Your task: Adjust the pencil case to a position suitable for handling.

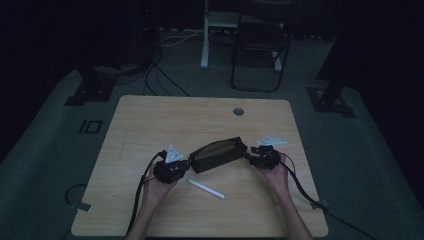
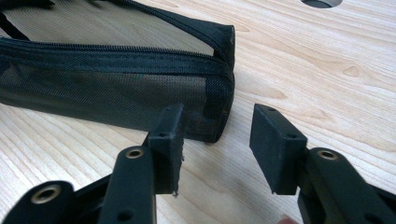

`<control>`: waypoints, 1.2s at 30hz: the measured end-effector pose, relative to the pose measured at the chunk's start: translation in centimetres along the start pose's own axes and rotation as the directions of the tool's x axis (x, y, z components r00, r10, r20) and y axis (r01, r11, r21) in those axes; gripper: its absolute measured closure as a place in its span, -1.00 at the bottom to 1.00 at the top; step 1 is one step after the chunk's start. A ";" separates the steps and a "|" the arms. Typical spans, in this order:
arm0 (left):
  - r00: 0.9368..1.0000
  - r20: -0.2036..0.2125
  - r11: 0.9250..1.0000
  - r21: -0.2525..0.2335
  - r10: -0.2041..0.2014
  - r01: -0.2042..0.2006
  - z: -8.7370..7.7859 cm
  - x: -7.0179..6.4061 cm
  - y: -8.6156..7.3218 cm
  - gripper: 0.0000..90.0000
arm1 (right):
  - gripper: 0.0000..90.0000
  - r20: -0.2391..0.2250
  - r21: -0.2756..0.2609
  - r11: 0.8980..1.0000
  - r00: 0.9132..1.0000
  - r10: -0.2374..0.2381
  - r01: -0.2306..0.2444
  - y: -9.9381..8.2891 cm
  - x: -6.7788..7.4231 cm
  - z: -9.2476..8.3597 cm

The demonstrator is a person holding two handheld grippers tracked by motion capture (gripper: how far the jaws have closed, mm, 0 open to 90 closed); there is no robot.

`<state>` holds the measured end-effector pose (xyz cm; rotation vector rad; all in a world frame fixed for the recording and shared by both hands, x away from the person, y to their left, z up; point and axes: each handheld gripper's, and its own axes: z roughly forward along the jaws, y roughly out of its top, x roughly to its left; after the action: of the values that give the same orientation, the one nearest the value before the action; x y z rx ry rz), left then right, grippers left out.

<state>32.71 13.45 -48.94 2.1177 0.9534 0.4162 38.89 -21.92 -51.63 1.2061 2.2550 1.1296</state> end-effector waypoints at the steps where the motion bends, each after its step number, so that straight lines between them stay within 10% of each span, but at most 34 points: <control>1: 1.000 -0.003 1.000 -0.002 0.000 0.000 -0.1 0.0 0.0 0.60 | 0.18 0.001 0.001 1.000 1.000 -0.002 0.002 0.0 0.0 0.0; 10: 1.000 -0.012 1.000 -0.027 0.010 -0.011 -1.0 -0.2 -0.1 0.31 | -0.02 0.035 0.008 0.998 0.998 -0.058 0.058 -0.4 0.8 -1.0; 36: 0.987 0.082 0.990 -0.041 0.140 -0.137 -1.6 -1.8 -1.1 -0.02 | -0.19 0.052 0.063 0.998 0.999 -0.012 0.009 -5.0 -1.6 -3.0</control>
<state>30.06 13.46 -48.72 2.1588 0.7478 0.4062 35.29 -26.27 -53.79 1.2321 2.2701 1.0185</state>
